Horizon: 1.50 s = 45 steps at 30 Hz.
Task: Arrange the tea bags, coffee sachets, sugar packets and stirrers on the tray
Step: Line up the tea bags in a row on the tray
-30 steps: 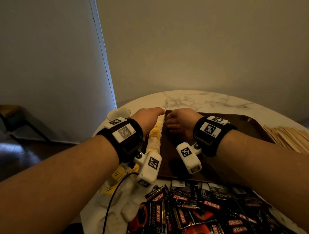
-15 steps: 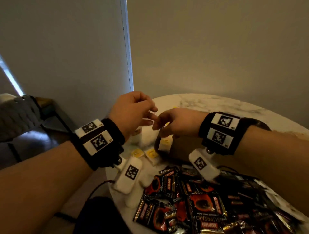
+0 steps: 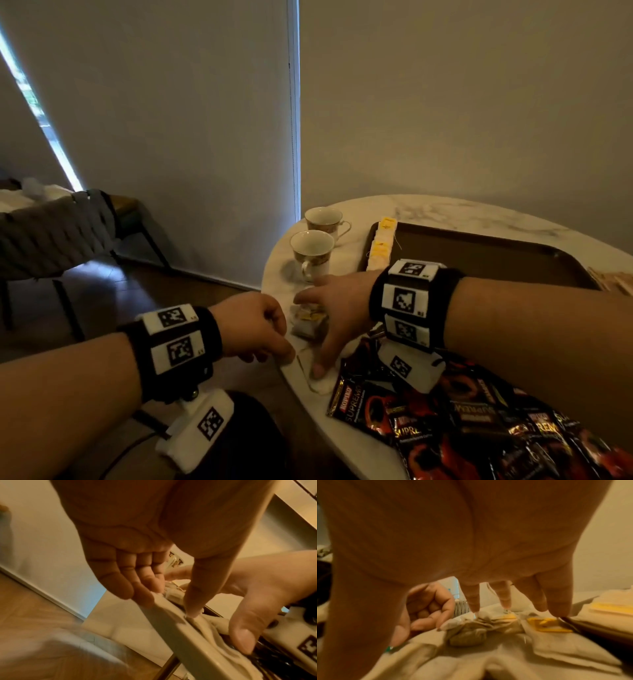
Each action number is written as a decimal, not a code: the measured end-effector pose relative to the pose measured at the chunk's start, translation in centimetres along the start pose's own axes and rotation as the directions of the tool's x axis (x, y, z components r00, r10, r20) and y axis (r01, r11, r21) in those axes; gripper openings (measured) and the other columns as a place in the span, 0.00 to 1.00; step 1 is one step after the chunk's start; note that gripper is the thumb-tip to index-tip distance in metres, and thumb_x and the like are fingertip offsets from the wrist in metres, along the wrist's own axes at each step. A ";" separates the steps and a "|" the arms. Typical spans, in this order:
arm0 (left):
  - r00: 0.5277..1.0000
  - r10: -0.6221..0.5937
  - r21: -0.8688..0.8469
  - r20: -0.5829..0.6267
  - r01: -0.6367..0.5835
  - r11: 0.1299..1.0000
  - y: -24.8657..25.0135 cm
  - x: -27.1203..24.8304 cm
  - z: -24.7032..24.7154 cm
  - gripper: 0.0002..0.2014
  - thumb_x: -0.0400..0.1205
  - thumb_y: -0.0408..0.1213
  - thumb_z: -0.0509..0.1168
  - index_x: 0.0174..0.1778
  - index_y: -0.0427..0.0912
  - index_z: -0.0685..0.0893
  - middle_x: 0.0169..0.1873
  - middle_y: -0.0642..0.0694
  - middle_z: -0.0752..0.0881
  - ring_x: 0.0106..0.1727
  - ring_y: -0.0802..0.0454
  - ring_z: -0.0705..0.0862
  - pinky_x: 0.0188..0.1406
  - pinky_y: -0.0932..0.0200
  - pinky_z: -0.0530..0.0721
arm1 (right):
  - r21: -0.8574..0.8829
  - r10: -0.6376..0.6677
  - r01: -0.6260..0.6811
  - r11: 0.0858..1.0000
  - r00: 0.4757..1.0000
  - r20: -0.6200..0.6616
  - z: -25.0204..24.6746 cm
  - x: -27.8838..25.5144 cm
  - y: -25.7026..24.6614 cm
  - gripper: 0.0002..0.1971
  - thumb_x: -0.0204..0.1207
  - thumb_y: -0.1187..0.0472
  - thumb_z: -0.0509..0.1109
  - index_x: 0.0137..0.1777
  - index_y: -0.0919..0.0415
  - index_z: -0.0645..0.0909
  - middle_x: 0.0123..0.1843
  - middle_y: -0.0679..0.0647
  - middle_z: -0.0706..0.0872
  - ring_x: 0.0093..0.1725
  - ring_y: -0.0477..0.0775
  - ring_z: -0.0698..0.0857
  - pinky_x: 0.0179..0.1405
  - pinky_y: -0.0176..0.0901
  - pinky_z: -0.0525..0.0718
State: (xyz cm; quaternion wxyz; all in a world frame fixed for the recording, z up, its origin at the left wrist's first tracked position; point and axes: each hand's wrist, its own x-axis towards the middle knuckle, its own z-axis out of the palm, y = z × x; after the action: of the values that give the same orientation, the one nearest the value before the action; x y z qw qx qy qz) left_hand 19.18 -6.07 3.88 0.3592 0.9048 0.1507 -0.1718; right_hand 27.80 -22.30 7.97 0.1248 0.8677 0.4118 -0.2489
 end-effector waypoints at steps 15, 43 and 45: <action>0.997 0.074 -0.071 0.009 -0.074 0.995 -0.6 1.2 -0.3 0.09 0.78 0.39 0.77 0.52 0.42 0.90 0.46 0.40 0.94 0.39 0.53 0.89 0.36 0.60 0.85 | -0.013 0.020 -0.023 1.000 0.989 -0.149 0.6 2.4 -1.4 0.18 0.81 0.52 0.72 0.70 0.48 0.79 0.58 0.52 0.86 0.54 0.54 0.84 0.45 0.44 0.83; 0.933 0.350 -0.973 -0.082 -0.151 0.175 14.6 5.6 3.2 0.14 0.85 0.34 0.60 0.61 0.38 0.88 0.59 0.35 0.87 0.60 0.37 0.85 0.72 0.31 0.80 | 0.559 0.245 0.288 0.777 0.680 -0.691 -1.8 -3.4 10.4 0.20 0.73 0.64 0.79 0.63 0.48 0.85 0.45 0.50 0.93 0.44 0.51 0.92 0.48 0.56 0.93; 0.941 0.336 -0.977 -0.049 -0.114 0.178 15.9 6.7 3.4 0.13 0.85 0.29 0.57 0.56 0.37 0.87 0.53 0.38 0.90 0.54 0.39 0.88 0.61 0.39 0.89 | 0.624 0.256 0.302 0.720 0.721 -0.644 -1.2 -3.4 11.6 0.27 0.73 0.66 0.80 0.70 0.47 0.80 0.45 0.50 0.94 0.43 0.50 0.93 0.43 0.53 0.94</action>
State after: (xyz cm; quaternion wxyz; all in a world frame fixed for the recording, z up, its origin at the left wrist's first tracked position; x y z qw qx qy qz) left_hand 30.76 -18.54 8.26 0.8772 0.4725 0.0566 -0.0643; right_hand 35.42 -31.28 10.96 -0.3754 0.8706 0.3150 -0.0429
